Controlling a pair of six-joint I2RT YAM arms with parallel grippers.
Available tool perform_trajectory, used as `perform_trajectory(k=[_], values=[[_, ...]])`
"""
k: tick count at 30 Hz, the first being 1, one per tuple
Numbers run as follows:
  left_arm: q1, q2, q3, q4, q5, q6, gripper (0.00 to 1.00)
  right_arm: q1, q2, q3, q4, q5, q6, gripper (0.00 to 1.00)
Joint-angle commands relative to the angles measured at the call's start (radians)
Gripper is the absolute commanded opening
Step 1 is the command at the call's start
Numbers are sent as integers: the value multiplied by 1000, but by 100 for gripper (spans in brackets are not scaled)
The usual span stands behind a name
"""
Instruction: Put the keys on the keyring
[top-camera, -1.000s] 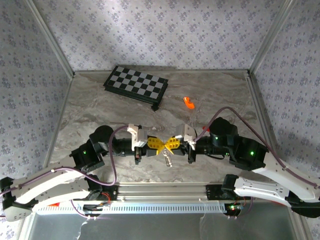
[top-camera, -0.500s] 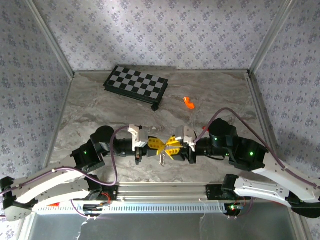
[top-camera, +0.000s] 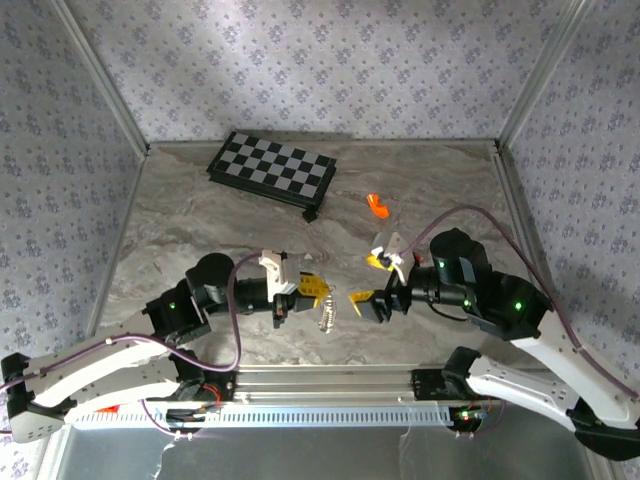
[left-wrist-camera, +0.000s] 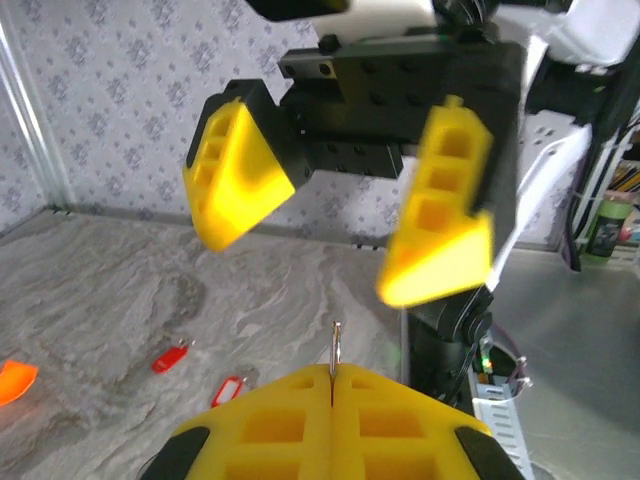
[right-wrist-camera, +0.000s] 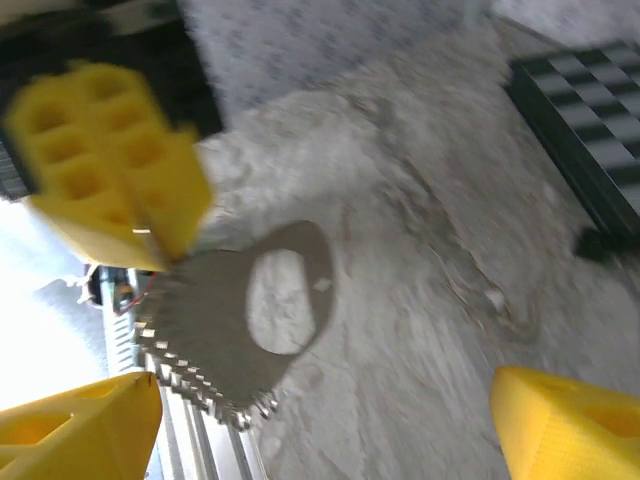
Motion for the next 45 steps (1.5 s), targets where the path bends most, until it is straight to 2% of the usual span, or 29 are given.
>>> perform_trajectory(k=[1, 7, 11, 17, 22, 30, 38, 43, 45], values=[[-2, -16, -13, -13, -52, 33, 0, -136, 25, 6, -85, 10, 119, 86], [-1, -18, -29, -38, -96, 50, 0, -506, 124, -102, -104, -156, 274, 80], [1, -30, -51, -53, -104, 61, 0, -594, 156, -215, -90, -125, 324, 85], [1, -23, -68, -42, -79, 57, 0, -621, 217, -353, -6, -81, 398, 86], [2, -14, -87, -16, -76, 55, 0, -621, 235, -440, 46, 64, 432, 87], [17, -21, -108, 13, -58, 35, 0, -619, 280, -471, 136, 173, 495, 83], [58, -27, -121, 54, -6, -2, 0, -620, 452, -455, 213, 149, 477, 80], [81, -29, -126, 76, 23, -11, 0, -583, 473, -440, 204, 179, 466, 77], [81, -34, -120, 66, 20, -12, 0, -586, 479, -453, 221, 140, 491, 75]])
